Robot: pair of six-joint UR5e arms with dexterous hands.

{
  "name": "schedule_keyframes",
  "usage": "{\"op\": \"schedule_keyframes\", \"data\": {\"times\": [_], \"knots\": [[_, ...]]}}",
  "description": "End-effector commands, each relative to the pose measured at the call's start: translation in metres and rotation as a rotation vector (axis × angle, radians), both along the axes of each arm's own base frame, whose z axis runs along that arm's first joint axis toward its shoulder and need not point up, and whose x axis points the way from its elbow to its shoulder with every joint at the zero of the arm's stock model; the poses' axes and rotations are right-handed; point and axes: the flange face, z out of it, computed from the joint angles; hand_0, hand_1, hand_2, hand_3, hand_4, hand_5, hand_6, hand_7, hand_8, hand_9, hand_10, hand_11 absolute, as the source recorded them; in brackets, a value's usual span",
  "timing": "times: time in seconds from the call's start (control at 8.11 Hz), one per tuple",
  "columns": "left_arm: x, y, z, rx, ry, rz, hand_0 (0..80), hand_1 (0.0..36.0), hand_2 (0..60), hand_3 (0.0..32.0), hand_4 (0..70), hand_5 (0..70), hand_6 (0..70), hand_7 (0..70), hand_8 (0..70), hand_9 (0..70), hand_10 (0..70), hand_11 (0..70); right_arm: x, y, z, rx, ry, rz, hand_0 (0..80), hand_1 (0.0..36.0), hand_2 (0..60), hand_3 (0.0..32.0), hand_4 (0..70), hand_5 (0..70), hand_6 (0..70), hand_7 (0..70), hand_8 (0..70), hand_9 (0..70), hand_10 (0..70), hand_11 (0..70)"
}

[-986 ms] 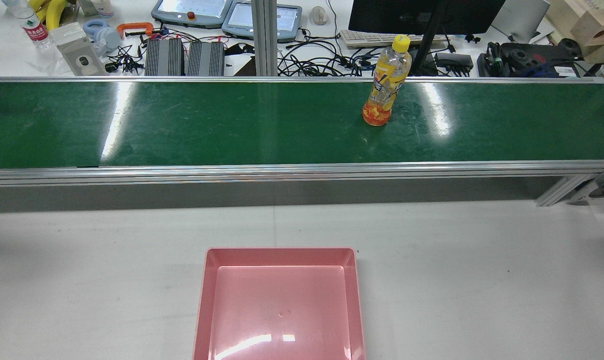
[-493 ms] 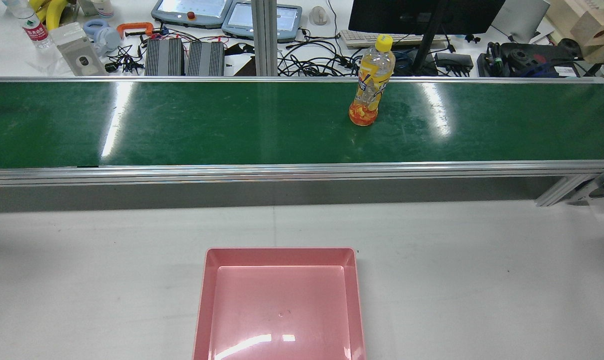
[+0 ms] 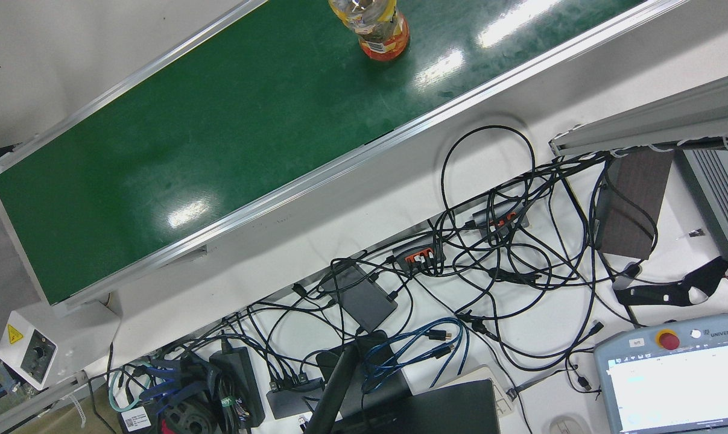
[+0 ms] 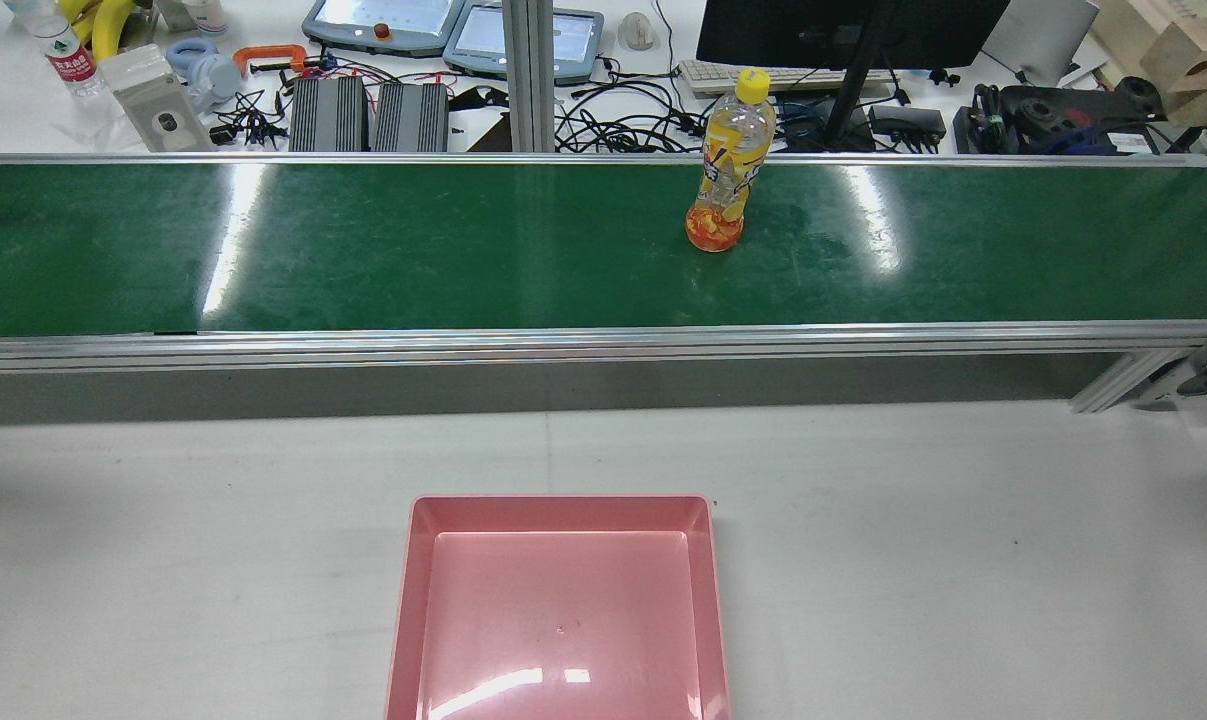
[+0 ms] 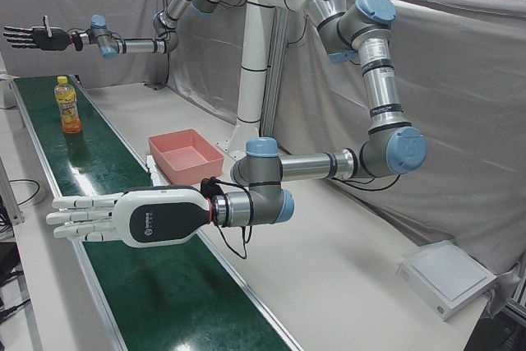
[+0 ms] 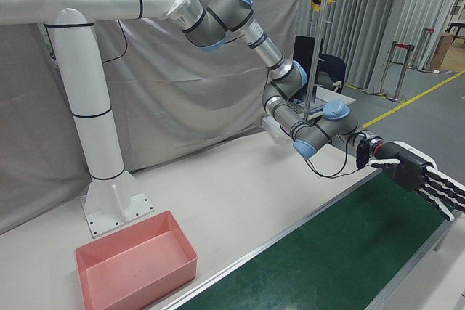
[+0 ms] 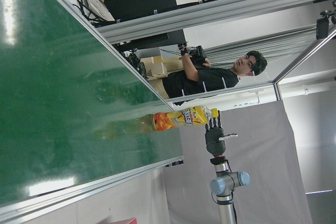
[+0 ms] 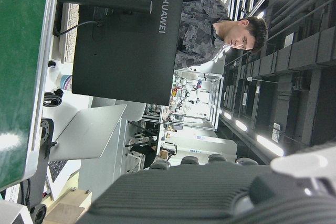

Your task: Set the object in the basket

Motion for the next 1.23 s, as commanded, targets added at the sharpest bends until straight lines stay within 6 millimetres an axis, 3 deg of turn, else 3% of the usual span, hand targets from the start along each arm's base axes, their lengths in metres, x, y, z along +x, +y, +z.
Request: {"op": "schedule_keyframes", "data": {"times": [0.0,0.86,1.11], "knots": [[-0.0003,0.0013,0.0015,-0.002,0.000,0.000,47.3,12.5,1.1,0.0,0.1,6.5,0.0,0.0,0.0,0.0,6.7,11.4,0.0000,0.0001,0.0000,0.000,0.000,0.000,0.0,0.0,0.0,0.0,0.0,0.0,0.0,0.0,0.0,0.0,0.0,0.0],[0.0045,0.0021,-0.0001,0.003,-0.001,0.008,47.9,12.8,0.0,0.0,0.9,6.3,0.0,0.0,0.0,0.0,6.5,11.2,0.0008,-0.0007,-0.0023,0.005,0.000,0.002,0.0,0.0,0.0,0.0,0.0,0.0,0.0,0.0,0.0,0.0,0.0,0.0],[0.0079,0.0006,-0.0041,0.018,0.001,0.012,48.5,15.5,7.1,0.0,0.0,5.9,0.0,0.0,0.0,0.0,6.9,12.0,0.0008,-0.0008,-0.0030,0.006,0.000,0.002,0.0,0.0,0.0,0.0,0.0,0.0,0.0,0.0,0.0,0.0,0.0,0.0]]}}
